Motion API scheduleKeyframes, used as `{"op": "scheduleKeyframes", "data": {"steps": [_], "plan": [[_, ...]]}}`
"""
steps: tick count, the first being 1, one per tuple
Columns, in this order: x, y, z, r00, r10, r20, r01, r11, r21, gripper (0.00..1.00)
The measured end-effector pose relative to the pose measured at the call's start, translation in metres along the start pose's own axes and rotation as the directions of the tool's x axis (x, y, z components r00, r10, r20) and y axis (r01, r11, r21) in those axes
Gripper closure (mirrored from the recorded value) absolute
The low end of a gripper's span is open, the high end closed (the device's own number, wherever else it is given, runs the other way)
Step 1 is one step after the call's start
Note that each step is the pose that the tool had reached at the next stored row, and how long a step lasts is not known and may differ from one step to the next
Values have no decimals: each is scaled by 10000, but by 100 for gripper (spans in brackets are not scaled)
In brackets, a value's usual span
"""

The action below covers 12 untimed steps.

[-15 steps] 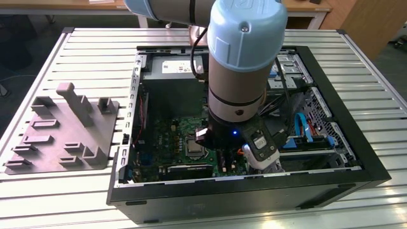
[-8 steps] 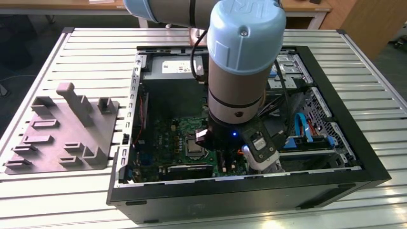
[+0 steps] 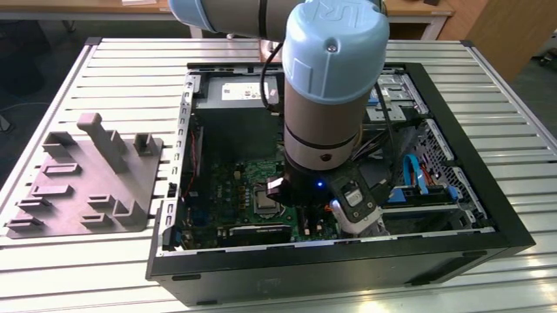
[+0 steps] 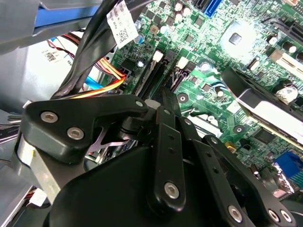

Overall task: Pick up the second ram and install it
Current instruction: 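Press down the second ram until it locks into place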

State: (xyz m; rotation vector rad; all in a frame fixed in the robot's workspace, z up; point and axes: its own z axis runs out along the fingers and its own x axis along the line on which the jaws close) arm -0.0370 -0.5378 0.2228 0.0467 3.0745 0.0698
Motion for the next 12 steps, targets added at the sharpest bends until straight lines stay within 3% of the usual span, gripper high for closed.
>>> {"op": "scheduleKeyframes", "data": {"steps": [12], "plan": [[6,-2,30,10000,0,5,0,10000,4,90]]}}
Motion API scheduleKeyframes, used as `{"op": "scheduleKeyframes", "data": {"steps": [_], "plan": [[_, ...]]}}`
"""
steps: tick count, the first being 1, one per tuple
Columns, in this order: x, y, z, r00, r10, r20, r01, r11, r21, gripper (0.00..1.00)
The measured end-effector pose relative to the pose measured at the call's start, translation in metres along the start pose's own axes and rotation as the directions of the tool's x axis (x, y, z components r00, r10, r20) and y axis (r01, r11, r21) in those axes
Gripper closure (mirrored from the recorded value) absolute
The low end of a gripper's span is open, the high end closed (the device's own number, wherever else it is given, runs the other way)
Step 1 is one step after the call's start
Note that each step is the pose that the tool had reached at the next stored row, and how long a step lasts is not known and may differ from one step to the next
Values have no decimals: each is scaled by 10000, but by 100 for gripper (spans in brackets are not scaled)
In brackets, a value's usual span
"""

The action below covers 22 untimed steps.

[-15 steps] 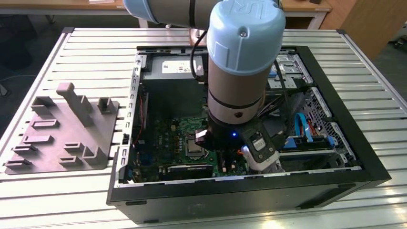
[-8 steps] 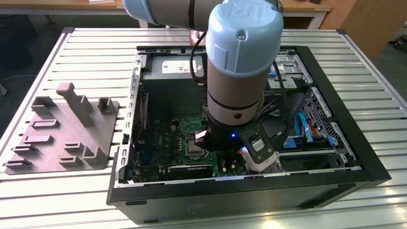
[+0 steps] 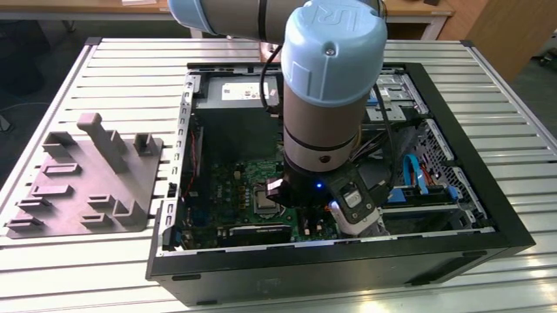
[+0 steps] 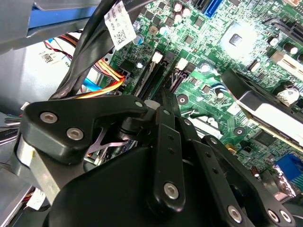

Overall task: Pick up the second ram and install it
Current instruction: 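Press down the second ram until it locks into place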

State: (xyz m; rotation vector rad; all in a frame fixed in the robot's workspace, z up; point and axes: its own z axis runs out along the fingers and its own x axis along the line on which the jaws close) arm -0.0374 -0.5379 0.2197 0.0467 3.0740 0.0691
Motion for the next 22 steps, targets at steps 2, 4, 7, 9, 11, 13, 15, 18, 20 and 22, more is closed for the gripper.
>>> {"op": "scheduleKeyframes", "data": {"steps": [2,4,7,9,11,13,15,18,20,22], "plan": [[1,0,8,10000,0,0,0,10000,-2,90],[1,0,10,10000,1,0,-1,10000,-1,90],[1,0,10,10000,0,0,0,10000,1,90],[1,-1,16,10000,0,0,0,10000,0,90],[2,-1,21,10000,0,0,0,10000,0,90],[2,-1,21,10000,0,-1,0,10000,1,90],[2,-1,23,10000,0,0,0,10000,0,90],[2,-1,23,10000,1,0,-1,10000,0,90],[0,1,11,10000,1,4,-1,10000,-15,90],[-3,3,-50,10000,1,1,-1,10000,-6,90]]}}
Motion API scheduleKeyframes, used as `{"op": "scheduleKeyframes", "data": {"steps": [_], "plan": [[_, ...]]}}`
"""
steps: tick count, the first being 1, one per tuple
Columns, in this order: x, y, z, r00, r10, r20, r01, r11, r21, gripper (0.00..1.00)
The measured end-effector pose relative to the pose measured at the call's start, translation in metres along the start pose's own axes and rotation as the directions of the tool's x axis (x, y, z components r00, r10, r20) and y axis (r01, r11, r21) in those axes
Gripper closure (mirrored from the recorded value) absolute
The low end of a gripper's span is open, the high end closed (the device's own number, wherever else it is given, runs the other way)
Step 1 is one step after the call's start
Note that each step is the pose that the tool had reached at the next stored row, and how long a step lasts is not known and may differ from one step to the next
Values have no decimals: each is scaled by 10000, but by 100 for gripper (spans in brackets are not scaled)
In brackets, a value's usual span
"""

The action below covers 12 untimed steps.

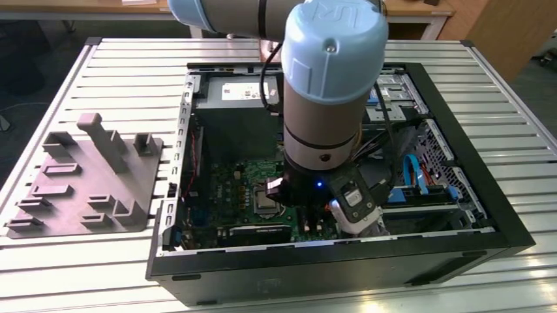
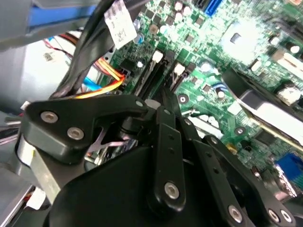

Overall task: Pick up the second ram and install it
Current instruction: 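Press down the second ram until it locks into place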

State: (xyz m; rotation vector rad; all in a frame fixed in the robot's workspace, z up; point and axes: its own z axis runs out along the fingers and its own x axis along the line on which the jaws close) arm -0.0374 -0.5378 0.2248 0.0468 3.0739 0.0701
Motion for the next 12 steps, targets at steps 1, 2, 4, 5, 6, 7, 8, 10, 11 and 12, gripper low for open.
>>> {"op": "scheduleKeyframes", "data": {"steps": [1,2,4,5,6,7,8,10,11,12], "plan": [[-2,1,-38,10000,0,-1,0,10000,4,90],[-5,3,-75,10000,0,0,0,10000,2,90],[-9,5,-134,10000,-1,-1,1,10000,5,90],[-9,6,-139,10000,0,-1,0,10000,5,90],[-9,6,-139,10000,0,-1,0,10000,3,90],[-9,6,-139,10000,-1,0,1,10000,1,90],[-9,6,-139,10000,-1,0,1,10000,1,90],[-8,19,-138,10000,-1,6,1,10000,-4,90],[-8,32,-136,10000,0,9,0,10000,-6,90],[-7,49,-133,10000,0,11,0,10000,-8,90]]}}
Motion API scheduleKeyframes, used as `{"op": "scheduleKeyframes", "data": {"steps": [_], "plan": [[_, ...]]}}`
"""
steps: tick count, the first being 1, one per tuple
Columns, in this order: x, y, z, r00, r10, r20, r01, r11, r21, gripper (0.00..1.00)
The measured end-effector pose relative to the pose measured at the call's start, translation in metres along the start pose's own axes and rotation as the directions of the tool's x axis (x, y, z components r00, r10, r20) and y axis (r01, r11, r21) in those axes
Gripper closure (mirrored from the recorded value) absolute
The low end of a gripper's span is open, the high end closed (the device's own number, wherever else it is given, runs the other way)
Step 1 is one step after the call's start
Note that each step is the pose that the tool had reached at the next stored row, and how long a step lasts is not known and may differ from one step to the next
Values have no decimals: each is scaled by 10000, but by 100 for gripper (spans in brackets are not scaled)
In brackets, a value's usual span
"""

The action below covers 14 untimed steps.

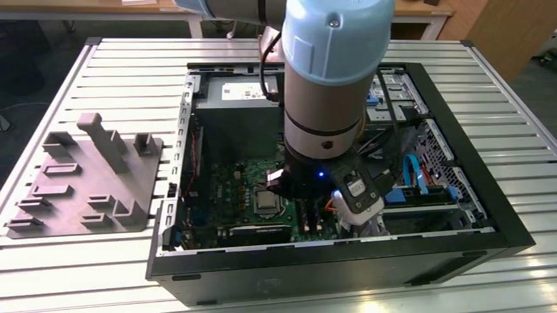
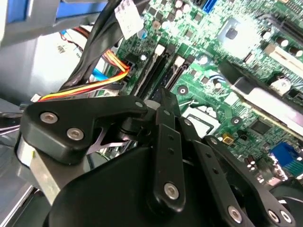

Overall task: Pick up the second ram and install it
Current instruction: 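Press down the second ram until it locks into place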

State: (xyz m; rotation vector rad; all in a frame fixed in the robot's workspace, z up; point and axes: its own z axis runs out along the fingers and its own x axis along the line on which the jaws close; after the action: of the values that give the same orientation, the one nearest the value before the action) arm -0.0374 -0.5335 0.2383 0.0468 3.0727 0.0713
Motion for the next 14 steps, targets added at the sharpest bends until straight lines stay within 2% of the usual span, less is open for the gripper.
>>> {"op": "scheduleKeyframes", "data": {"steps": [7,14], "plan": [[5,151,13,10000,-1,27,1,10000,-12,90],[11,338,24,10000,-3,69,3,10000,-21,90]]}}
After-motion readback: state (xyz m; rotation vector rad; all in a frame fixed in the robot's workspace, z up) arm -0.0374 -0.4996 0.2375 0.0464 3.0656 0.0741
